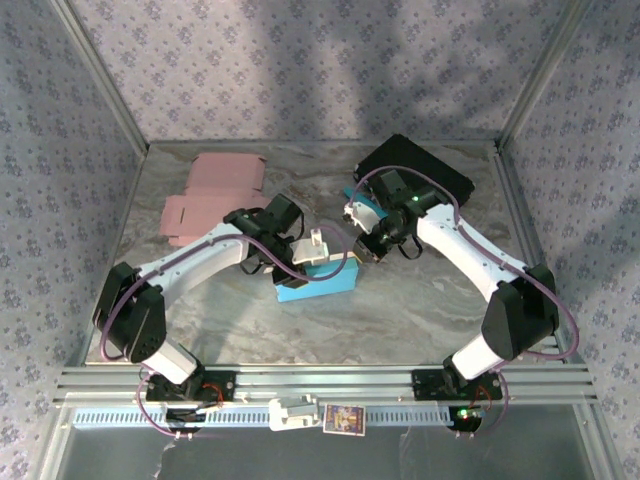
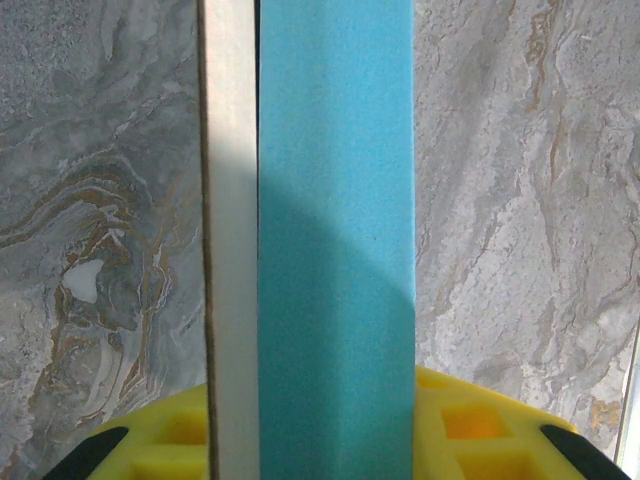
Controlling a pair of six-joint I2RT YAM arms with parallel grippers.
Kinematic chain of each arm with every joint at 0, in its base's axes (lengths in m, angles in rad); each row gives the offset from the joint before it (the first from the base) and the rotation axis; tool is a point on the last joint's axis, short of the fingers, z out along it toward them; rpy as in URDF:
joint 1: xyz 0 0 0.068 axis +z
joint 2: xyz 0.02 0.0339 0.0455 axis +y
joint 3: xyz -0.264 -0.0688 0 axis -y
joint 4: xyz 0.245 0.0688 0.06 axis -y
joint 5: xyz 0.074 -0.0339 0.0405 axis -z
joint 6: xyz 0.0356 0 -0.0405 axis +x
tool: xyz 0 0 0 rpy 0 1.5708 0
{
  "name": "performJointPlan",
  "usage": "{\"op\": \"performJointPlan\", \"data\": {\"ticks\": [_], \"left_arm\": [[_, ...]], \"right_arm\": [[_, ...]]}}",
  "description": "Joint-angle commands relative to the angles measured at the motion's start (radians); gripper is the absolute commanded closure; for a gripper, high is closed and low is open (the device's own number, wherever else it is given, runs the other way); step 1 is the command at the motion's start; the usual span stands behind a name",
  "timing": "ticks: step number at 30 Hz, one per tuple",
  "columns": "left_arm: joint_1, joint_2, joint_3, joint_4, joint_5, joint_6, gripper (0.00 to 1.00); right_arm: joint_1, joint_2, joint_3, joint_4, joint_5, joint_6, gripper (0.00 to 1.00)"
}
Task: Fold the paper box
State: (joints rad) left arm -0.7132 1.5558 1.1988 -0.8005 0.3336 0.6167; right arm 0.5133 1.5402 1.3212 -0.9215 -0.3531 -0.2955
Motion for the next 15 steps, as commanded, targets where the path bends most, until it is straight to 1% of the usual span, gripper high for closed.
{"op": "performJointPlan", "data": {"ticks": [1, 3, 5, 15], "left_arm": [[0.005, 0.036, 0.002, -0.077, -0.005, -0.009, 0.78], [0.005, 0.037, 0.004, -0.081, 0.001, -0.008, 0.79], [0.006, 0.036, 0.003, -0.080, 0.002, -0.006, 0.79], [0.007, 0.038, 0.008, -0.078, 0.001, -0.009, 0.79]], "right_arm": [[0.003, -0.007, 0.020, -0.051, 0.032, 0.014, 0.80], [0.004, -0.018, 0.013, -0.050, 0.037, 0.013, 0.78], [0.000, -0.027, 0.007, -0.044, 0.038, 0.015, 0.78], [0.003, -0.001, 0.022, -0.048, 0.037, 0.018, 0.92]]}}
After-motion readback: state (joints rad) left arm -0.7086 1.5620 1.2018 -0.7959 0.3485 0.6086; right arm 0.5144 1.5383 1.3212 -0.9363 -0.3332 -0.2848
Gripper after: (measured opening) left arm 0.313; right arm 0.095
